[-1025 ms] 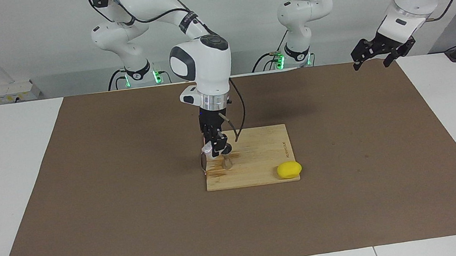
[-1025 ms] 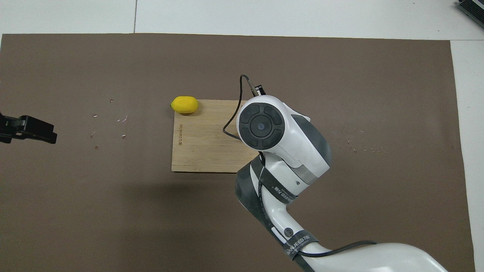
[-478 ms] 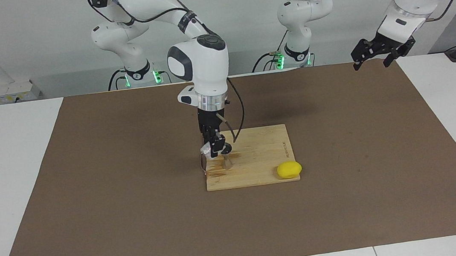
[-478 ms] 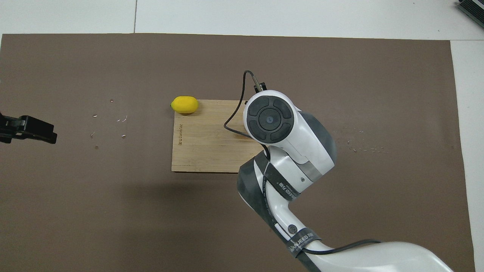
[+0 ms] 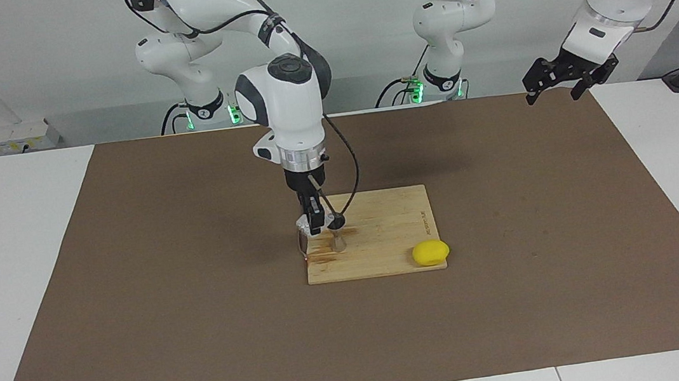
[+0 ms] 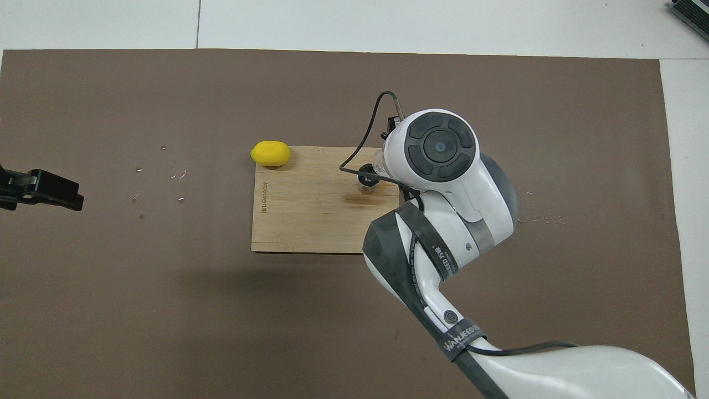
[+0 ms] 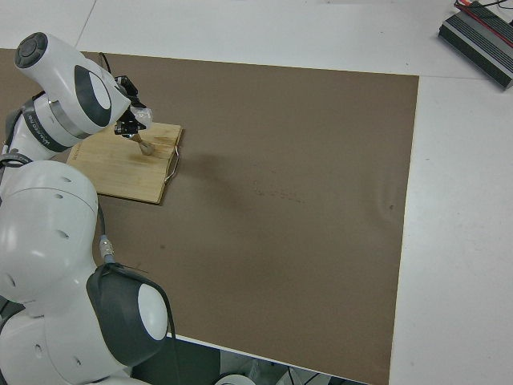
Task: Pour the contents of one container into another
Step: 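Tilt the glass cup with the right gripper to pour into the dark cup, then turn the glass cup upright and carry it back with the right gripper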
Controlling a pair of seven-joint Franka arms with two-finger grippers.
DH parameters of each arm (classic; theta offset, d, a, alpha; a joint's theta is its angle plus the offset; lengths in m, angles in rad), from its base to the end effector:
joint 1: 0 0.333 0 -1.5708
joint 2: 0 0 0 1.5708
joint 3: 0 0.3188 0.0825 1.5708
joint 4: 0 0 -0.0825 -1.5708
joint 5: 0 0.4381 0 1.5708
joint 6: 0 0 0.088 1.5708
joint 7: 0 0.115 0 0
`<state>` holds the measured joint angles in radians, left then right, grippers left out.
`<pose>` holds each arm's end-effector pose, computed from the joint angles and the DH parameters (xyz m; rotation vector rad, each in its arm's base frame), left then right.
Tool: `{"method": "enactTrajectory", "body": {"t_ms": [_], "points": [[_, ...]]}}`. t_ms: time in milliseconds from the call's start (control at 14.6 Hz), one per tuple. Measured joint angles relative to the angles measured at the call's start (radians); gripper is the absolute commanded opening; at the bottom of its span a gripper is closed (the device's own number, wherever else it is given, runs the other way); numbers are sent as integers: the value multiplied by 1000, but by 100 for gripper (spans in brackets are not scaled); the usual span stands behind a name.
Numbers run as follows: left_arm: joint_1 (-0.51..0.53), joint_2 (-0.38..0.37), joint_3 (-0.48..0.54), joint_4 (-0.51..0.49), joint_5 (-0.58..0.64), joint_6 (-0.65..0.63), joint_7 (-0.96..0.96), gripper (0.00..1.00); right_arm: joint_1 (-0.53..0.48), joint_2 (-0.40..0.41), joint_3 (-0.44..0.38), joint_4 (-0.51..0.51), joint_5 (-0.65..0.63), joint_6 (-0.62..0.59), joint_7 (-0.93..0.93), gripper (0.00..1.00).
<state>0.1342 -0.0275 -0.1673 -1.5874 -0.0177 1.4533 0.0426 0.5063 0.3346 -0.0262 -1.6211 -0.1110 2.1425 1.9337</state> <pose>0.5858 -0.0229 0.6173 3.1212 -0.1195 -0.1671 0.6470 0.3328 0.4227 -2.2908 1.9295 -0.2503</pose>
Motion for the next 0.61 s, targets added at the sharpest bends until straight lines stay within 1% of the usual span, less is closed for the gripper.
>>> {"method": "enactTrajectory", "body": {"t_ms": [137,273,478,615], "points": [[0,0,0,0,0,0,0,100,-15,0,0,0,50,0,0,0],[0,0,0,0,0,0,0,100,-35,0,0,0,125,0,-5,0],[0,0,0,0,0,0,0,100,-85,0,-1,-2,270,0,-62,0],[0,0,0,0,0,0,0,100,-136,1,-2,-10,379,-4,-119,0]]}}
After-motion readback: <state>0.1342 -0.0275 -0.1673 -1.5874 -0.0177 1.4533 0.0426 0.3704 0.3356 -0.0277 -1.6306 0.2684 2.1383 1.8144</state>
